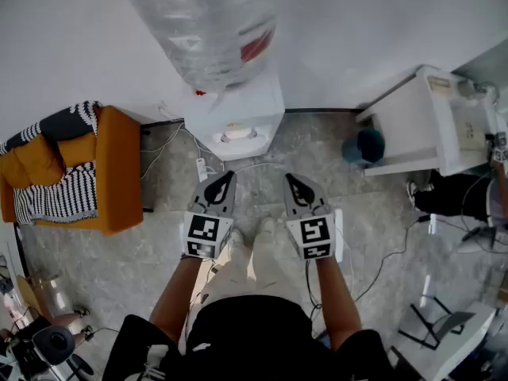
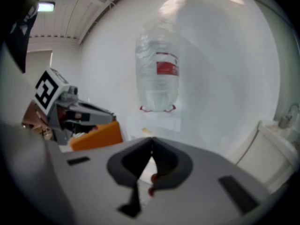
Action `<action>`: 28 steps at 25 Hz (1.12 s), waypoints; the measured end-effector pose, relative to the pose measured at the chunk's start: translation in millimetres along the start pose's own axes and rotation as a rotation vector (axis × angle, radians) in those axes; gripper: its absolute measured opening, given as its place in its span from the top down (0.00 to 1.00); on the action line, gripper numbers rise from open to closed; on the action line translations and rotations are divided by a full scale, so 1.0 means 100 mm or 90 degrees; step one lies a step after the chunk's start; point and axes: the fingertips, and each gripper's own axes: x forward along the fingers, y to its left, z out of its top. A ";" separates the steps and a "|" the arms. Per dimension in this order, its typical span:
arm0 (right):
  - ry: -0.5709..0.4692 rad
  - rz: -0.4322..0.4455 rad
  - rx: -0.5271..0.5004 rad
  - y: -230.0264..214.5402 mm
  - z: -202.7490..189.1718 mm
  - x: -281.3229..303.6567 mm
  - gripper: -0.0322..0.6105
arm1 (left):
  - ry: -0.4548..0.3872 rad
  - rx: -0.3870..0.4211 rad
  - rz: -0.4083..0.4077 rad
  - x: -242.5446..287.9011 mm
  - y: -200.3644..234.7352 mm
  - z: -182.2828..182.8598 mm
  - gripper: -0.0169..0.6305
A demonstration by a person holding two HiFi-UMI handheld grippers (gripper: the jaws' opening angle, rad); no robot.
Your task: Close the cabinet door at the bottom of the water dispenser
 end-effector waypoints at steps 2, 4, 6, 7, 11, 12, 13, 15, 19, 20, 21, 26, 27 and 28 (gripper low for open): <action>-0.012 0.001 -0.004 0.04 0.13 -0.06 0.90 | -0.017 0.003 0.006 -0.09 0.01 0.16 0.96; -0.024 0.002 -0.011 0.08 0.26 -0.12 0.90 | -0.037 0.016 0.010 -0.16 0.02 0.33 0.96; -0.036 0.002 -0.015 0.12 0.39 -0.18 0.90 | -0.056 0.037 0.019 -0.24 0.02 0.50 0.96; -0.042 0.003 -0.015 0.15 0.44 -0.21 0.90 | -0.066 0.048 0.025 -0.29 0.03 0.58 0.96; -0.067 0.004 -0.023 0.22 0.67 -0.33 0.90 | -0.099 0.064 0.037 -0.48 0.03 0.86 0.96; -0.074 0.003 -0.023 0.22 0.72 -0.37 0.90 | -0.103 0.067 0.038 -0.52 0.02 0.91 0.96; -0.081 0.000 -0.023 0.21 0.77 -0.41 0.90 | -0.107 0.072 0.040 -0.56 0.01 0.96 0.96; -0.093 -0.006 -0.024 0.19 0.87 -0.46 0.90 | -0.115 0.087 0.045 -0.63 0.01 1.05 0.96; -0.112 -0.021 -0.027 0.16 1.03 -0.55 0.90 | -0.142 0.121 0.060 -0.77 0.06 1.25 0.96; -0.122 -0.022 -0.029 0.17 1.11 -0.57 0.90 | -0.150 0.122 0.061 -0.80 0.07 1.31 0.96; -0.130 -0.023 -0.032 0.18 1.17 -0.59 0.90 | -0.157 0.122 0.060 -0.84 0.07 1.37 0.96; -0.163 -0.034 -0.046 0.14 1.40 -0.70 0.90 | -0.185 0.146 0.067 -0.99 0.02 1.61 0.96; -0.170 -0.036 -0.047 0.12 1.45 -0.73 0.90 | -0.188 0.149 0.065 -1.01 0.01 1.65 0.96; -0.176 -0.039 -0.048 0.11 1.50 -0.76 0.90 | -0.190 0.151 0.063 -1.04 -0.01 1.68 0.96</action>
